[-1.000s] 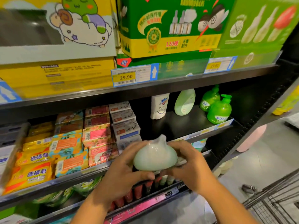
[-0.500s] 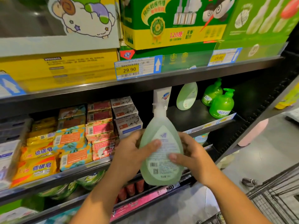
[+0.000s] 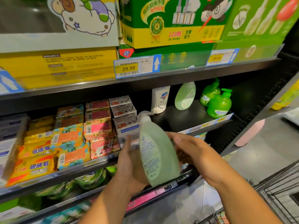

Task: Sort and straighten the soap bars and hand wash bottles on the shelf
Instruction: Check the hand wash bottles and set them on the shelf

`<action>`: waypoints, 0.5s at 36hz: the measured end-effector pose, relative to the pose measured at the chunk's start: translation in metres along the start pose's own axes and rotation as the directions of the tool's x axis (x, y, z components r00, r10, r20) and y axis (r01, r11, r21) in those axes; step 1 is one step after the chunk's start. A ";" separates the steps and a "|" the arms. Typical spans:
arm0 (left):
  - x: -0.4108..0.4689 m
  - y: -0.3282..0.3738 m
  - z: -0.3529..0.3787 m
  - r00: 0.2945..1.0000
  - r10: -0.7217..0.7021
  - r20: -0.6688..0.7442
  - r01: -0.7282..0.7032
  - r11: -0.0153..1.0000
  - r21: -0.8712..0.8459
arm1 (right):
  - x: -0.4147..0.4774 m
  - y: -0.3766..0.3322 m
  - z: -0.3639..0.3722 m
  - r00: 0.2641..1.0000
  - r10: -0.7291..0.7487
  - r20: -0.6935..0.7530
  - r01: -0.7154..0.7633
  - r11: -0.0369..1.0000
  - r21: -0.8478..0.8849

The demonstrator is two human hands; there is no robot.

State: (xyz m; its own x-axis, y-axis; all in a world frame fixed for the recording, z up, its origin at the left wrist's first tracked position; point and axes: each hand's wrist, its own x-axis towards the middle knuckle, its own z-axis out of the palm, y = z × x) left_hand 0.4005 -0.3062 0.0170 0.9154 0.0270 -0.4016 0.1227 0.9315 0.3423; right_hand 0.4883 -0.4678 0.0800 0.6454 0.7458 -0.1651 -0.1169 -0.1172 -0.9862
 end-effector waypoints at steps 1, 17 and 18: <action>0.002 -0.001 -0.005 0.999 0.016 0.045 -0.014 0.999 -0.035 | -0.003 -0.001 0.000 0.999 -0.023 0.039 0.020 0.997 0.077; -0.004 0.014 0.010 0.977 0.186 -0.107 -0.169 0.974 0.151 | -0.004 -0.001 0.020 0.996 -0.077 -0.050 0.073 0.995 -0.069; -0.006 0.018 0.017 0.978 0.163 -0.130 -0.132 0.967 0.219 | -0.001 0.000 0.022 0.999 -0.038 -0.036 0.036 0.998 -0.055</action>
State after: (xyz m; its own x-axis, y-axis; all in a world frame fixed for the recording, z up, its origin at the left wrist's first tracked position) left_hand 0.4037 -0.2957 0.0396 0.8652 0.2258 -0.4477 0.0814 0.8177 0.5698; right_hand 0.4710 -0.4543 0.0810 0.6760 0.7258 -0.1274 -0.0515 -0.1259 -0.9907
